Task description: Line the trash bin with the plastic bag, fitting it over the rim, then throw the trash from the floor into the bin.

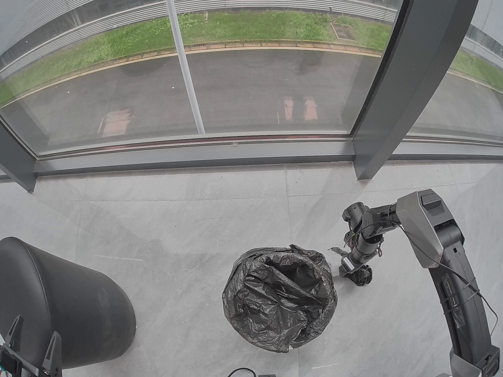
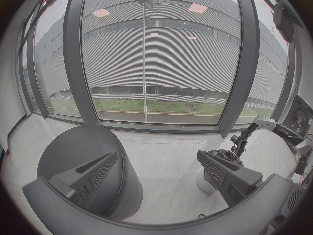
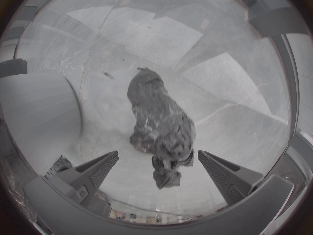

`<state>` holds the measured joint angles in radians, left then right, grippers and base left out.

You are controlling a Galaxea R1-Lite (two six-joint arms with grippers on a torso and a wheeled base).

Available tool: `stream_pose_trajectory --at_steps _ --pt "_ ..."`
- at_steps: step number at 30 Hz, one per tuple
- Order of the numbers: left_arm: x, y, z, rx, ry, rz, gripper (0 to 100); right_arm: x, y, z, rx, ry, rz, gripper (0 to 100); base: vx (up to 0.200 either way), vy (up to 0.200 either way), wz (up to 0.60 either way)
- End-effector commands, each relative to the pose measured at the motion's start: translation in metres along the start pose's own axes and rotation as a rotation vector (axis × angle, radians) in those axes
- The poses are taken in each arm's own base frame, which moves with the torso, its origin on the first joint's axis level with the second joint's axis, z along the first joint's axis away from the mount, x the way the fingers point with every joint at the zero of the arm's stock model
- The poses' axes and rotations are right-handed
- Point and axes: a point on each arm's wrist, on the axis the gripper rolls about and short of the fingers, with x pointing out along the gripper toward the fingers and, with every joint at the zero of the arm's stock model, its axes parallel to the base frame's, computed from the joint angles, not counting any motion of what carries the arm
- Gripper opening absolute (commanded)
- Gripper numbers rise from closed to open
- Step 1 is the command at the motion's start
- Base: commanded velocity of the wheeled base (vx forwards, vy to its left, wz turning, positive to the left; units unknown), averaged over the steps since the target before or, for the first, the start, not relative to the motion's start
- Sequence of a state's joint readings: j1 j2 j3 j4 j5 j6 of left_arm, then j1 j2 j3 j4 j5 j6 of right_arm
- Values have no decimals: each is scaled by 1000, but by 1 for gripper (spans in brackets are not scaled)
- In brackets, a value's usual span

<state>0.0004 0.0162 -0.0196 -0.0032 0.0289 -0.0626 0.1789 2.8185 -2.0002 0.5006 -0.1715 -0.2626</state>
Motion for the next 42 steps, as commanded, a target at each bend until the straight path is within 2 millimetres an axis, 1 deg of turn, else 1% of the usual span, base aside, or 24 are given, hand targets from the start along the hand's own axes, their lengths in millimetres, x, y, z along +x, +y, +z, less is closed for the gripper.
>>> stream_pose_trajectory --at_steps 1,4,10,22,29,30,38,42 --pt "-1 0 -1 -2 -16 -1 100 15 2 1 -53 -34 -1 100 0 0 0" --pt "-1 0 -1 -2 -16 -1 100 18 3 2 -101 -52 -5 100 0 0 0" --pt "-1 0 -1 -2 -16 0 100 18 3 2 -124 -66 27 100 0 0 0" --pt "-1 0 -1 -4 -16 0 100 26 -8 6 -135 -149 15 100 0 0 0" --pt "-1 0 -1 -4 -16 0 100 26 -8 9 -135 -188 27 100 0 0 0" --pt "-1 0 0 -4 -18 -1 100 26 -8 9 -135 -188 27 0 0 0 0" --pt "-1 0 0 -4 -18 -1 100 25 -7 10 -132 -190 27 0 0 0 0" --pt "-1 0 -1 -4 -16 0 100 18 -8 13 -128 -198 15 0 0 0 0"
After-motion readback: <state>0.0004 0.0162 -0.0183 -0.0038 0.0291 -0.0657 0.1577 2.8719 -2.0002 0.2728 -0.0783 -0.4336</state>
